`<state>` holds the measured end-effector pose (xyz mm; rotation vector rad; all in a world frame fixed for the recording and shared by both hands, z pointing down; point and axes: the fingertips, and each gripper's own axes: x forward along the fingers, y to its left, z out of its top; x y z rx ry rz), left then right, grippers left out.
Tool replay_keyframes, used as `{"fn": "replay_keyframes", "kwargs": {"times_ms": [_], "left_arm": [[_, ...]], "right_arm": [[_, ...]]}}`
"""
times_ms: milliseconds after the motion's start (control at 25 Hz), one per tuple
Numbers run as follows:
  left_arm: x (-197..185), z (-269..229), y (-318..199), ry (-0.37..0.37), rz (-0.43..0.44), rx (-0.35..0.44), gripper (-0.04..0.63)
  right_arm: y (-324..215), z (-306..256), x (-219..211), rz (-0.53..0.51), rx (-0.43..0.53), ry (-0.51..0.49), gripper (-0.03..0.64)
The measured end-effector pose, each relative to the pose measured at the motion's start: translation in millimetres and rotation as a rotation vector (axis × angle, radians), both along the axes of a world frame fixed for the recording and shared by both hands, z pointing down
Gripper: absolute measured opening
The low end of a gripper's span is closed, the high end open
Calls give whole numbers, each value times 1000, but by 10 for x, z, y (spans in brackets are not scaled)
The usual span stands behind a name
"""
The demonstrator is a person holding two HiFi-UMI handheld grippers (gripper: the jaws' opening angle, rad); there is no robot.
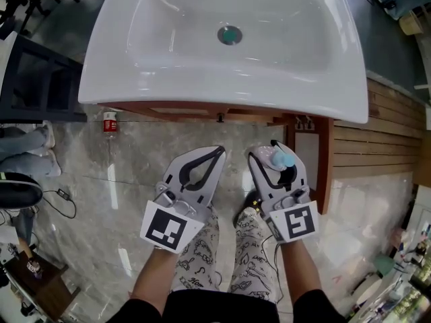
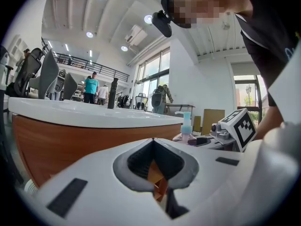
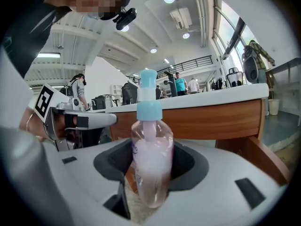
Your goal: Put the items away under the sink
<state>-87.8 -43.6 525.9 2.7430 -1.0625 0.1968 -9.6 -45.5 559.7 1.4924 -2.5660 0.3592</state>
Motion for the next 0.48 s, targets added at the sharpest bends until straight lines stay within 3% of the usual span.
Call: {"fn": "replay_keyframes", "kwargs": {"times_ms": [240, 480], "left_arm": [[-20, 150, -40, -10, 42, 12, 4], [-45, 463, -22, -17, 7, 50, 3]], "right_arm": [[-40, 82, 28, 44, 34, 18, 219], [-79, 393, 82, 43, 33, -16, 219]]}}
